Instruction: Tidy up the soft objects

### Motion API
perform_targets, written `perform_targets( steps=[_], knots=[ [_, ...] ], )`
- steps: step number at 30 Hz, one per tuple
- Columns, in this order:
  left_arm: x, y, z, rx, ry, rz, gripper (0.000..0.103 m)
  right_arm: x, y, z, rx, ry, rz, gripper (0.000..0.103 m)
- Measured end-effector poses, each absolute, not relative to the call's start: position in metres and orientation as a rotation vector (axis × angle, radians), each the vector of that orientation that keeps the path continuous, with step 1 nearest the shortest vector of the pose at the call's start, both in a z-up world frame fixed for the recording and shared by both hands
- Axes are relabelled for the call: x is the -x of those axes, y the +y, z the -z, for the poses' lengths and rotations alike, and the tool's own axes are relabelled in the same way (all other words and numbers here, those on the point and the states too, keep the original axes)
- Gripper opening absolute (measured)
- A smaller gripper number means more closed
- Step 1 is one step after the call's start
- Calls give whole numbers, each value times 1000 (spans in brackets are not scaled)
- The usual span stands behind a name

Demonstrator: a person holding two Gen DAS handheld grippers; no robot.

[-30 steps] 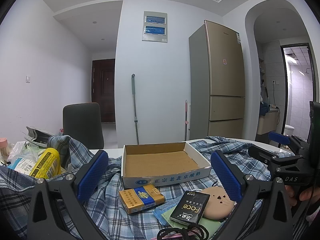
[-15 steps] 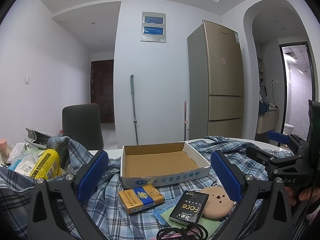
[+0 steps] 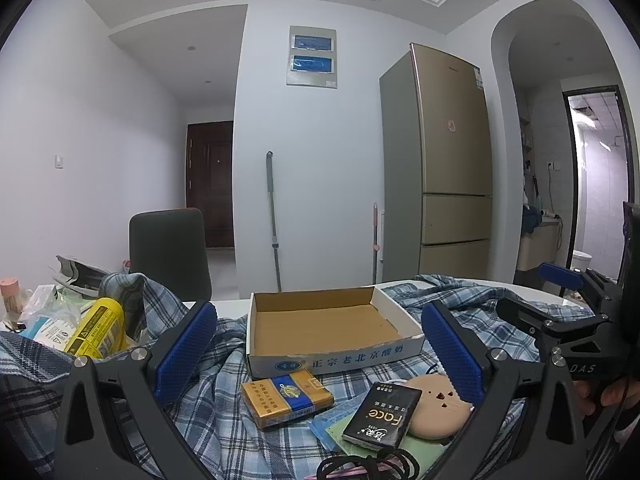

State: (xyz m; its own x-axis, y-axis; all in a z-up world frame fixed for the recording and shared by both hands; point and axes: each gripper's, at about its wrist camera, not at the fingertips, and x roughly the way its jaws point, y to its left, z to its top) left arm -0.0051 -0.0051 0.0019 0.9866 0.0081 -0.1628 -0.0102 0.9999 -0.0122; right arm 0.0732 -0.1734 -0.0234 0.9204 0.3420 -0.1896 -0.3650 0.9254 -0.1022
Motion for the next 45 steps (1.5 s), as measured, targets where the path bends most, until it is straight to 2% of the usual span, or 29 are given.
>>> perform_targets(
  steps=[30, 35, 45],
  knots=[
    [1, -3, -1, -7, 186, -11, 103, -79, -178, 26, 92, 189, -342, 103],
    [0, -2, -1, 0, 195, 6, 103, -88, -179, 23, 86, 241, -317, 103],
    [-17, -5, -20, 12, 358, 41, 103, -102, -168, -21, 244, 300, -423, 103]
  ],
)
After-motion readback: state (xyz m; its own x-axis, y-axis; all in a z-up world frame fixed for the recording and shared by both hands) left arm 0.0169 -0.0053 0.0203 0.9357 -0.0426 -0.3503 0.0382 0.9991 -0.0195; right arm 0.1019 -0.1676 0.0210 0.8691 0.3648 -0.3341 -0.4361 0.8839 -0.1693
